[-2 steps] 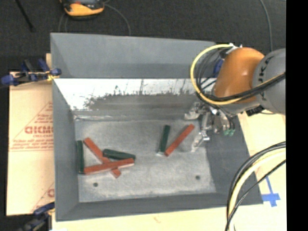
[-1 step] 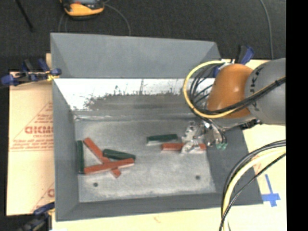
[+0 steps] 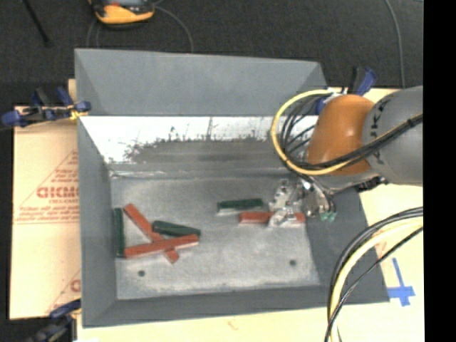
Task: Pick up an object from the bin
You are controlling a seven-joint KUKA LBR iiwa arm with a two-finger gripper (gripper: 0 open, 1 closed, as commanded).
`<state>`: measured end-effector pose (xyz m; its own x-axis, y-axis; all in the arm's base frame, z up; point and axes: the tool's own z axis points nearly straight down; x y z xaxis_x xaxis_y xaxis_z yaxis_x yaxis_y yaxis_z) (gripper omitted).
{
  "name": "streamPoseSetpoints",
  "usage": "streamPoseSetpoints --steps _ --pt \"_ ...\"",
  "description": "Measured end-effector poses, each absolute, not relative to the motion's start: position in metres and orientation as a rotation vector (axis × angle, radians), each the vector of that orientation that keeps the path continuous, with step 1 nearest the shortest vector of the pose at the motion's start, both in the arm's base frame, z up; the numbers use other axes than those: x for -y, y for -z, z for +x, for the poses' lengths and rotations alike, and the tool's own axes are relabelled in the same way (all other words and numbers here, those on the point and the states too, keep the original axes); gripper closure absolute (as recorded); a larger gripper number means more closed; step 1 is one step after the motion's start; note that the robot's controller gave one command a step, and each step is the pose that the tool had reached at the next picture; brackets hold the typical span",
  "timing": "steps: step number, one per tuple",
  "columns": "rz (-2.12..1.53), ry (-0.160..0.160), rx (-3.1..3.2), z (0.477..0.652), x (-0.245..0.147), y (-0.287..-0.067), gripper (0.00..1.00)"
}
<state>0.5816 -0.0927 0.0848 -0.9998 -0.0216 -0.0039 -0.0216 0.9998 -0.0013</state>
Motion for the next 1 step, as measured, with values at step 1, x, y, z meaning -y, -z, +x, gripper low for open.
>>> streamPoseSetpoints --steps 1 --pt "-0.072 0.002 -3.136 0.5911 0.0686 -0.2121 1.0"
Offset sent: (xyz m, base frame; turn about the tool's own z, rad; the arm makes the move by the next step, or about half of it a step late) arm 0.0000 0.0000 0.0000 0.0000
